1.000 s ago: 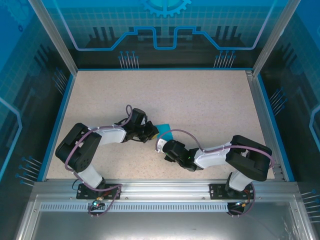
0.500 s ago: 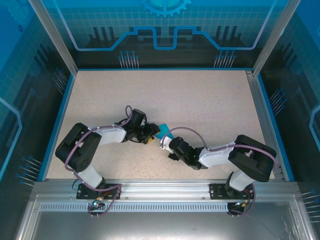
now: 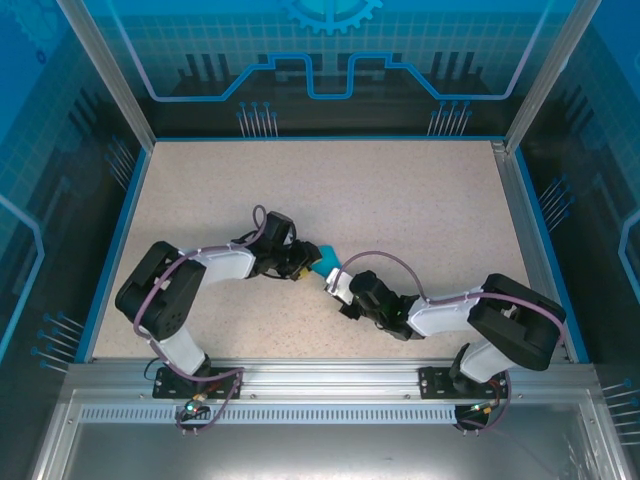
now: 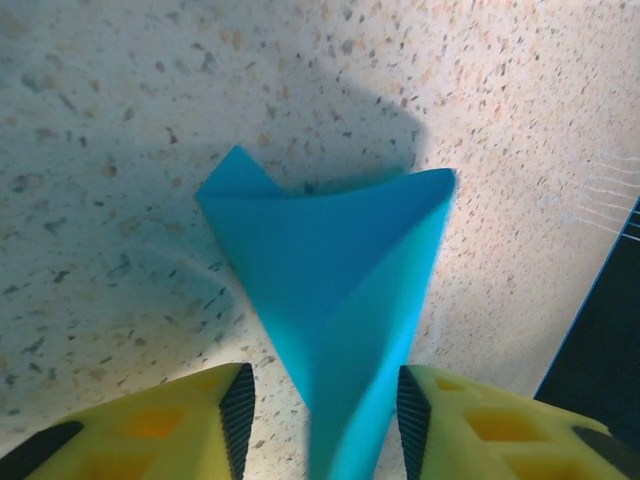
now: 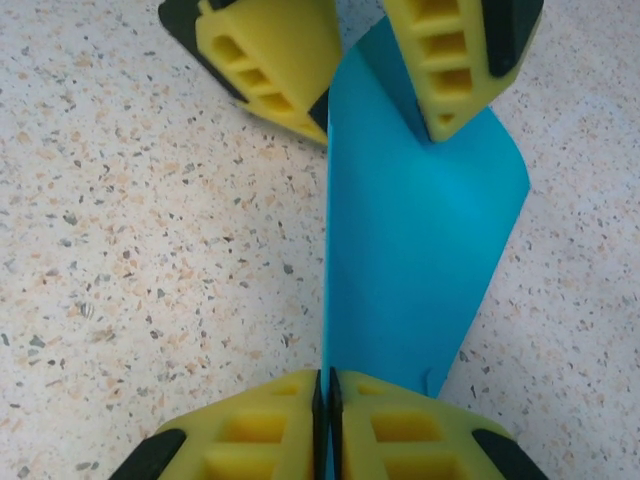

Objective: Fold a paper plane with a square sheet of paper (pick it up from the middle)
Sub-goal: Fold the wing for the fifth time at the center of the table.

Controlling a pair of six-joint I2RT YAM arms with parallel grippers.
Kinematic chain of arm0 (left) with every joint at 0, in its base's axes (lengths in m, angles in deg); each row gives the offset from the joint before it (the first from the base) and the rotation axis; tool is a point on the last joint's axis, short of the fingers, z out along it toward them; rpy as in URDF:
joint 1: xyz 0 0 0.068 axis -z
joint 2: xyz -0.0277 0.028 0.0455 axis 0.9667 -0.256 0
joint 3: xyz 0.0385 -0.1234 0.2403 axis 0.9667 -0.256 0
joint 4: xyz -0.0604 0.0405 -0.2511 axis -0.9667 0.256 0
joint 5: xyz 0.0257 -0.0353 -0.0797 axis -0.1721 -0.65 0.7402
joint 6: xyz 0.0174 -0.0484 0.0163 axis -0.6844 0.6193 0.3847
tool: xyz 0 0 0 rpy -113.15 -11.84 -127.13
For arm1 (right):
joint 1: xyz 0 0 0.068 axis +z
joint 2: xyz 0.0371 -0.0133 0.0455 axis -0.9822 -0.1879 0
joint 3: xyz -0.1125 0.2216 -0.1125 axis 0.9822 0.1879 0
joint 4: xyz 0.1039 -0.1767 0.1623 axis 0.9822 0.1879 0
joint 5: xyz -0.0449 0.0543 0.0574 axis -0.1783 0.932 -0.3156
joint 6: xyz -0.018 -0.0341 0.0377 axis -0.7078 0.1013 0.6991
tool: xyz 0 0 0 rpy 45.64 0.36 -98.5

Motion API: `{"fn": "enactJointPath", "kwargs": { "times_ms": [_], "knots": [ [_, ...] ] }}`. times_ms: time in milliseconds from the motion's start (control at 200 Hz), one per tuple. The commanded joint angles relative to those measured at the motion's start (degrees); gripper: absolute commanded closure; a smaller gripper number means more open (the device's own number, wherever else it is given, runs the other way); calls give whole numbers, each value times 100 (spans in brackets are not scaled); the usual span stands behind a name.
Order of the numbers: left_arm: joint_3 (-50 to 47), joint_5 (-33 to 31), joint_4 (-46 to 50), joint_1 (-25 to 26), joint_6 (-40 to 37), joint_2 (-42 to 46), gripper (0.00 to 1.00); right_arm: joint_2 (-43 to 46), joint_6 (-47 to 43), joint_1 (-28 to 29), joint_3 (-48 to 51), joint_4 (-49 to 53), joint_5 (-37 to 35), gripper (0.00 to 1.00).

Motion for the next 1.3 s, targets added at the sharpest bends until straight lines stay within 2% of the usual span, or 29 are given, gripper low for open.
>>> {"fn": "enactJointPath", "kwargs": {
  "times_ms": [0,320,430,690,1100,1210,1295],
  "knots": [
    [205,-55,259,-58,-91,-153,60,-37,76,-77,43,-167,165,86],
    [420,-45,562,-65,-227,-246,92,-104,-17,-78,-58,48,120,80],
    [459,-20,657,-67,-259,-212,95,-99,-92,-77,-79,89,71,78],
    [469,39,682,-63,-253,-210,97,-176,-151,-69,-263,181,-30,75],
    [493,59,650,-62,-239,-225,97,-217,-129,-69,-282,242,-125,82],
    [493,60,647,-61,-245,-202,92,-248,-34,-77,-305,297,-145,90],
    [455,9,675,-66,-257,-64,80,-230,214,-135,-352,385,5,95]
  ]
}}
